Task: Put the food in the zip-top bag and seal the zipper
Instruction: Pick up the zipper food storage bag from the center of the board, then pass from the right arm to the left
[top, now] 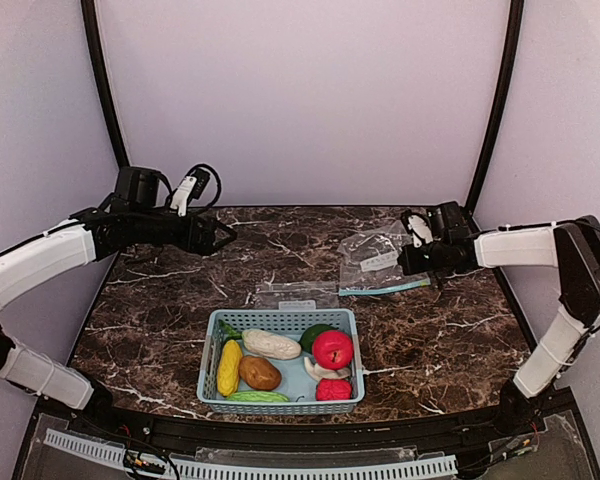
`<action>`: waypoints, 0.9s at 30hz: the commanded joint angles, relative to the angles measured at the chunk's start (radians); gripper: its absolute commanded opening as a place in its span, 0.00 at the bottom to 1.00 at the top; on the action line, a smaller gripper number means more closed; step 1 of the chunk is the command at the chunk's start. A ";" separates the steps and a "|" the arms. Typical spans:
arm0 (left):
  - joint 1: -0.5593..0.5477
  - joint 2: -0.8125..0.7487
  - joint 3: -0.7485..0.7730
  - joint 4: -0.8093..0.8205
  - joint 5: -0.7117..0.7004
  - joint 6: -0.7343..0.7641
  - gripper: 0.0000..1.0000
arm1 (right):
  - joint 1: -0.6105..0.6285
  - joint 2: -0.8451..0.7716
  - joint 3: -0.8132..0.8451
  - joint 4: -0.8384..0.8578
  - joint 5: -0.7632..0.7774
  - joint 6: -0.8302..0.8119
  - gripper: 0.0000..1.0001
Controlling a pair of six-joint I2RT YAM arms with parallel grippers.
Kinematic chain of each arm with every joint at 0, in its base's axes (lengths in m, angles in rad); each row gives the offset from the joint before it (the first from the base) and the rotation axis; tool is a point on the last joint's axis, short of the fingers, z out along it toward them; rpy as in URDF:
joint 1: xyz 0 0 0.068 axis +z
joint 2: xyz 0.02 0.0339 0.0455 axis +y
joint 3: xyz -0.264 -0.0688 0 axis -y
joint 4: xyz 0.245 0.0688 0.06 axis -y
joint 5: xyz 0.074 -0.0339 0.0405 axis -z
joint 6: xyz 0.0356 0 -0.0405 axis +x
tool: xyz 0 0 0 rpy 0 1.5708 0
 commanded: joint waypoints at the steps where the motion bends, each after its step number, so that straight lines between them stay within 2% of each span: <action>1: -0.017 0.055 0.021 0.042 0.133 -0.041 1.00 | 0.035 -0.120 -0.079 0.070 -0.126 -0.006 0.00; 9: -0.103 0.118 0.128 0.080 0.186 -0.090 1.00 | 0.144 -0.299 -0.123 0.073 -0.166 -0.049 0.00; 17: -0.169 0.208 0.248 0.086 0.205 -0.058 1.00 | 0.293 -0.389 -0.041 0.015 -0.128 -0.101 0.00; 22: -0.175 0.159 0.210 0.116 0.225 0.007 1.00 | 0.403 -0.388 0.031 -0.056 -0.129 -0.137 0.00; 27: -0.175 0.087 0.140 0.098 0.228 0.071 1.00 | 0.480 -0.354 0.086 -0.092 -0.199 -0.137 0.00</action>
